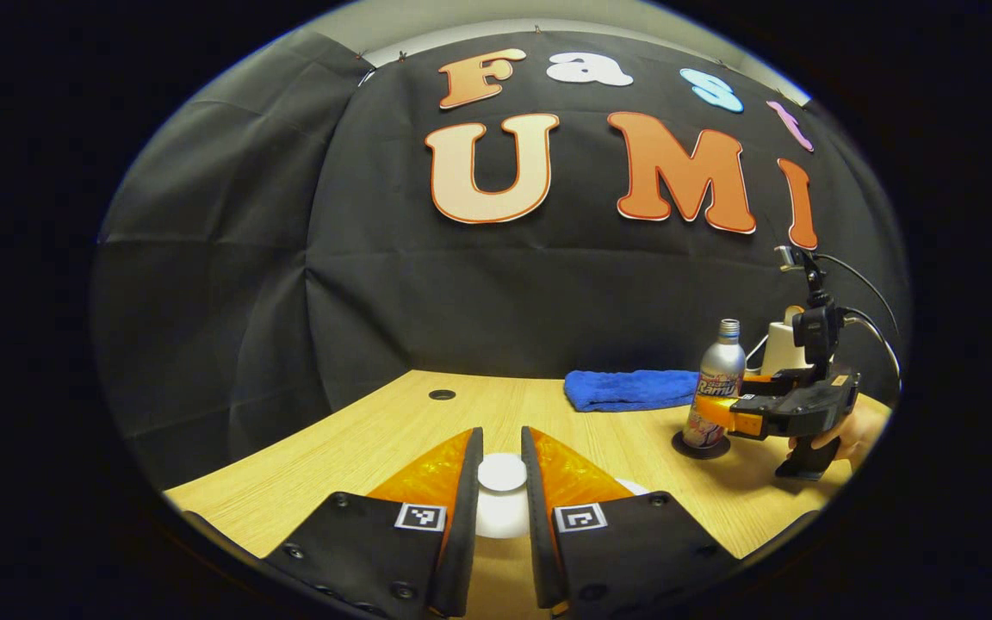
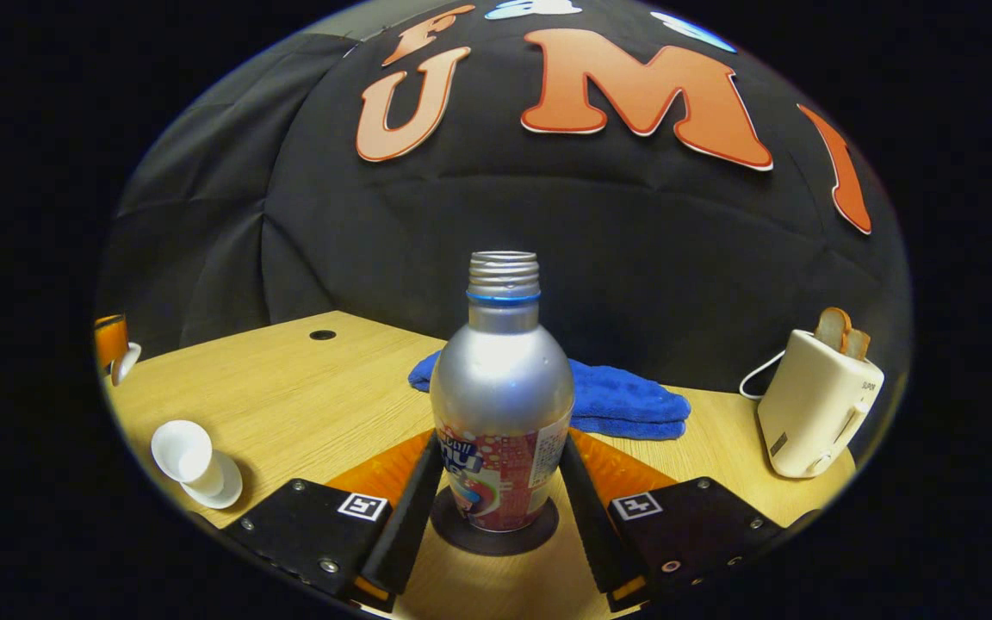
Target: Open the teacup lid with one hand, grasp the water bottle and pour water into the teacup with the other hand; after pouring, place the water bottle on the coaster and then close the teacup lid.
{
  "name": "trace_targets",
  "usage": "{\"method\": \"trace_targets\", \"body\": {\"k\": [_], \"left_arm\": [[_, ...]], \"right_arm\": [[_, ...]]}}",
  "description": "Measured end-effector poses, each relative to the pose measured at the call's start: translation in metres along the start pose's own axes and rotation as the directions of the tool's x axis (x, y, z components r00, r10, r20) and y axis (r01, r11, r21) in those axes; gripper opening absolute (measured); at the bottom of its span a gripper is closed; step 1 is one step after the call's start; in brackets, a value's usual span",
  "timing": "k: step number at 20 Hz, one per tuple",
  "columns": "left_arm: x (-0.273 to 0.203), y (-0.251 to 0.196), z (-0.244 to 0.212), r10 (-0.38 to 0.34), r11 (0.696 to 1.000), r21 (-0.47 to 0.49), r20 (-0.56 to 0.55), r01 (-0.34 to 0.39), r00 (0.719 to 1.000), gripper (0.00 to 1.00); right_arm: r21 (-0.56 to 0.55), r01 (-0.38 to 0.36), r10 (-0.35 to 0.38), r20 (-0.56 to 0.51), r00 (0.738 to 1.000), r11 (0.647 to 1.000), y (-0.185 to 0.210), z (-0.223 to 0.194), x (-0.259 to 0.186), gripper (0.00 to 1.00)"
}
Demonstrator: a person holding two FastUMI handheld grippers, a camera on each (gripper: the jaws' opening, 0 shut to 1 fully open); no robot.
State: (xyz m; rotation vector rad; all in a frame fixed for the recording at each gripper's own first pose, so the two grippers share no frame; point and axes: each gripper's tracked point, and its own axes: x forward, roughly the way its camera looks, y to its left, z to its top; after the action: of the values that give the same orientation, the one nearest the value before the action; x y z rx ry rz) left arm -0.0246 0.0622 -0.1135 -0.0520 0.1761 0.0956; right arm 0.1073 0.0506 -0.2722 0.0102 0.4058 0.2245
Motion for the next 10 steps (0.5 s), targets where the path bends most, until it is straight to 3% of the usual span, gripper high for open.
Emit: {"method": "trace_targets", "body": {"k": [3,6,8,10], "left_arm": [[0.004,-0.016,-0.001,-0.035,0.999,-0.017,-0.009,0.035,0.999,0.32],[0.008,-0.027,-0.003,-0.054,0.998,-0.026,-0.014,0.054,0.998,0.32],[0.011,-0.03,-0.006,-0.055,0.998,-0.017,-0.021,0.054,0.998,0.29],[0.012,-0.034,-0.01,-0.06,0.998,-0.013,-0.028,0.06,0.998,0.32]], "right_arm": [[0.04,-0.017,0.018,-0.039,0.999,0.999,0.004,-0.01,0.0,0.77],[0.064,-0.029,0.035,-0.08,0.996,0.998,0.006,-0.024,-0.005,0.88],[0.067,-0.02,0.026,-0.083,0.996,0.998,0.002,-0.028,-0.007,0.88],[0.06,-0.02,0.025,-0.085,0.996,0.998,0.002,-0.031,-0.011,0.89]]}}
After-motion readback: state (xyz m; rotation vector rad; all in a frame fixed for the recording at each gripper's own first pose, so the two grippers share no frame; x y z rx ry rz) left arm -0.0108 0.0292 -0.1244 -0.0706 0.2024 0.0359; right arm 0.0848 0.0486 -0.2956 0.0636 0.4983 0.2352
